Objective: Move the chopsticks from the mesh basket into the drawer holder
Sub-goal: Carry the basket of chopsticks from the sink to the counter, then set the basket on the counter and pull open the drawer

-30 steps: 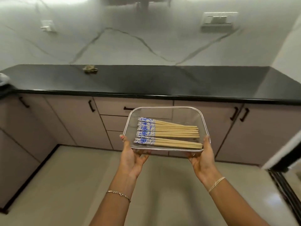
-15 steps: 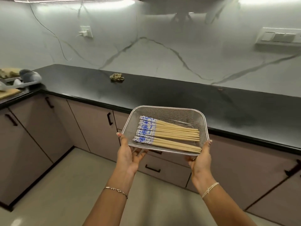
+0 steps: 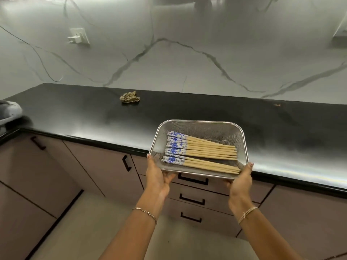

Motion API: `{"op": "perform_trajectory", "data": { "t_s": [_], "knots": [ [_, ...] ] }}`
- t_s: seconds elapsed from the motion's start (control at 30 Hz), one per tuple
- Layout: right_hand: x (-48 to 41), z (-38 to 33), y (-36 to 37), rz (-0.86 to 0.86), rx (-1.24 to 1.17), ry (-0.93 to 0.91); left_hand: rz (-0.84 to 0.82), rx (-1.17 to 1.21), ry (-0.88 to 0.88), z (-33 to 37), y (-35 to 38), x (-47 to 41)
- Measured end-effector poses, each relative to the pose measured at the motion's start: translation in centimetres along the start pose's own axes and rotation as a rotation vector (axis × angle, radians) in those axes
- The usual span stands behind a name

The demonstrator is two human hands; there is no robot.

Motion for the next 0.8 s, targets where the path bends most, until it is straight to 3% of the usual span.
{"op": "perform_trajectory", "data": {
  "t_s": [0.2, 0.43, 0.8],
  "knots": [
    [-3.5, -2.2, 4.8, -0.003, -0.028, -0.091, 0.002, -0.049, -0.032, 1.1, 3.9, -6.3],
    [-9.7, -1.1, 9.1, 0.086, -0.021, -0.071, 0.016, -0.118, -0.017, 1.6, 8.0, -12.5],
    [-14.1, -1.5, 11.6, 0.121, 0.085, -0.116, -0.017, -0.189, -0.066, 1.9, 11.0, -18.5]
  ]
}}
Point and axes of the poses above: each hand's wrist, its own x-axis away from the middle knuckle, its own y-axis out of the palm, z = x × y, the point moved 6 cm from there along -x, towards the middle knuckle, and after that the axes turned 9 degrees about z, right-handed, at the moved point
